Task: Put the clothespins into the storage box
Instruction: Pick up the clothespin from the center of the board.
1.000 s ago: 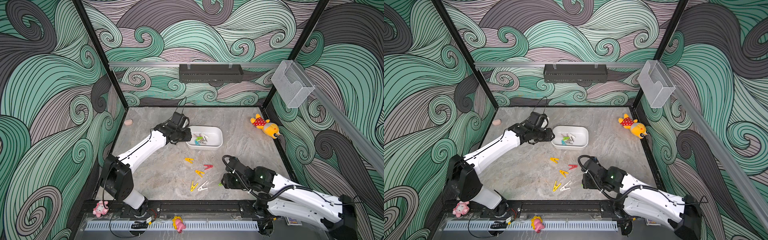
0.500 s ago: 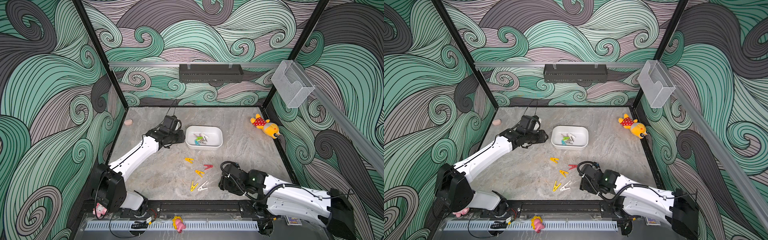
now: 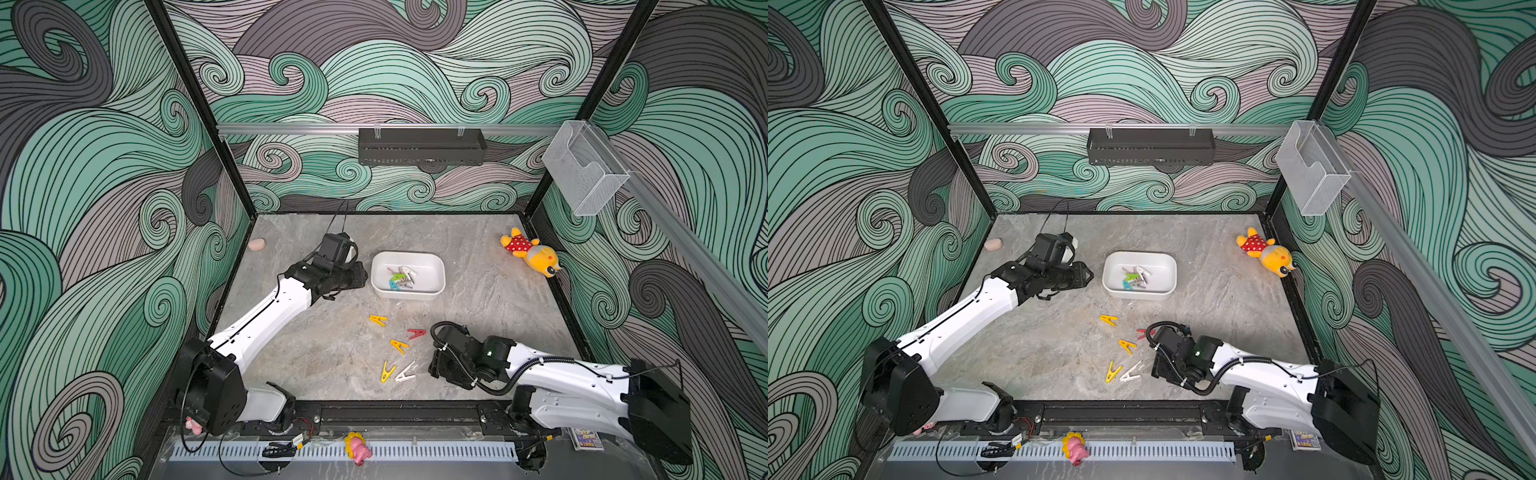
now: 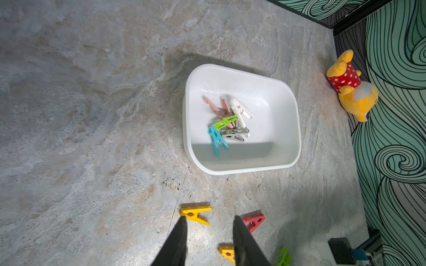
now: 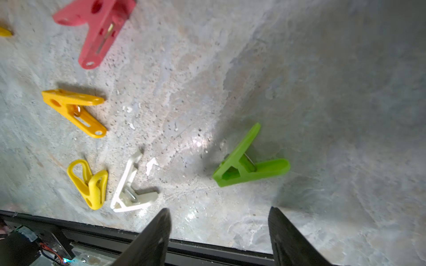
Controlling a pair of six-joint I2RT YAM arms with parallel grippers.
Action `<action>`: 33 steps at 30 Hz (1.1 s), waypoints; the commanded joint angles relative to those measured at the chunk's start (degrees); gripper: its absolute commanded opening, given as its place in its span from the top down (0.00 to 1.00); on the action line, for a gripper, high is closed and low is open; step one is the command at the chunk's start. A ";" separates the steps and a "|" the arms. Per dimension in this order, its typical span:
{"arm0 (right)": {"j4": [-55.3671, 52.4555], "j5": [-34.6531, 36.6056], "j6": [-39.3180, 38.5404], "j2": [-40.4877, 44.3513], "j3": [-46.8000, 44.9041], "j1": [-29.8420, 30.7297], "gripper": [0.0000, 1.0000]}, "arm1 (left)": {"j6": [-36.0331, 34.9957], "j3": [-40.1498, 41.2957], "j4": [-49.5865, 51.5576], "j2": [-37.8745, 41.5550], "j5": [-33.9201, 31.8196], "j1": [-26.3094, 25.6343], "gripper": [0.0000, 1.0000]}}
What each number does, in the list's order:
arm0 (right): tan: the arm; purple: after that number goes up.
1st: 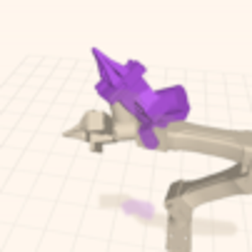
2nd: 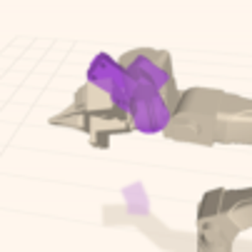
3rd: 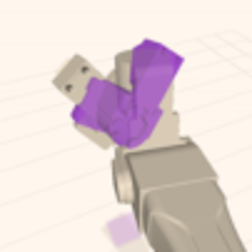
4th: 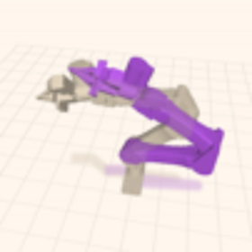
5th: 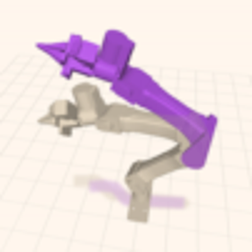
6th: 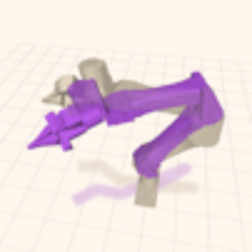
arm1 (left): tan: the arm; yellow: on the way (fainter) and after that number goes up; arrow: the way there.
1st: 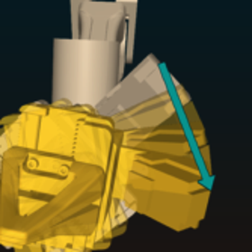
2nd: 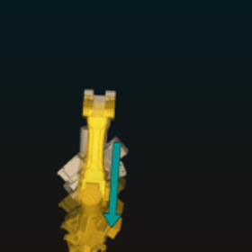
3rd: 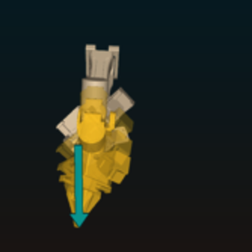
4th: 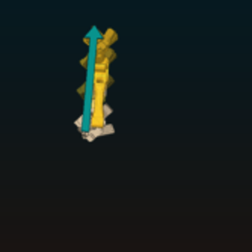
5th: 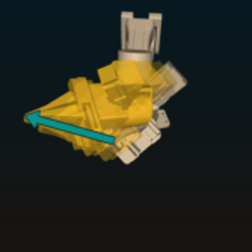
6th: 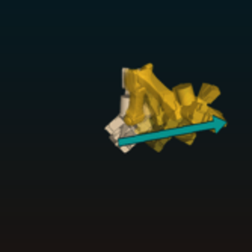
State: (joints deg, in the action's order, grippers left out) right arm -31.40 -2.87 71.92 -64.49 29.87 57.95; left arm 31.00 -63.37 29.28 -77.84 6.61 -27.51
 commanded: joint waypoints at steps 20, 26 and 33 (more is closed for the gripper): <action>-2.45 1.79 -22.03 -19.92 12.93 -4.71 0.43 | -0.32 1.57 3.15 6.00 -2.48 0.78 0.63; -3.17 0.19 -23.57 -20.48 11.55 -4.36 0.48 | -0.39 1.48 2.64 5.82 -2.57 0.79 0.63; -5.13 1.07 -27.19 -21.57 11.42 -3.74 0.48 | -0.15 0.98 2.30 4.80 -2.22 0.74 0.63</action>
State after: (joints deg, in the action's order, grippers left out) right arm -32.93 -2.72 46.54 -84.68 42.28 53.80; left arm 31.03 -61.98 31.20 -72.90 4.89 -27.07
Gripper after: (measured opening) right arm 0.517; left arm 0.367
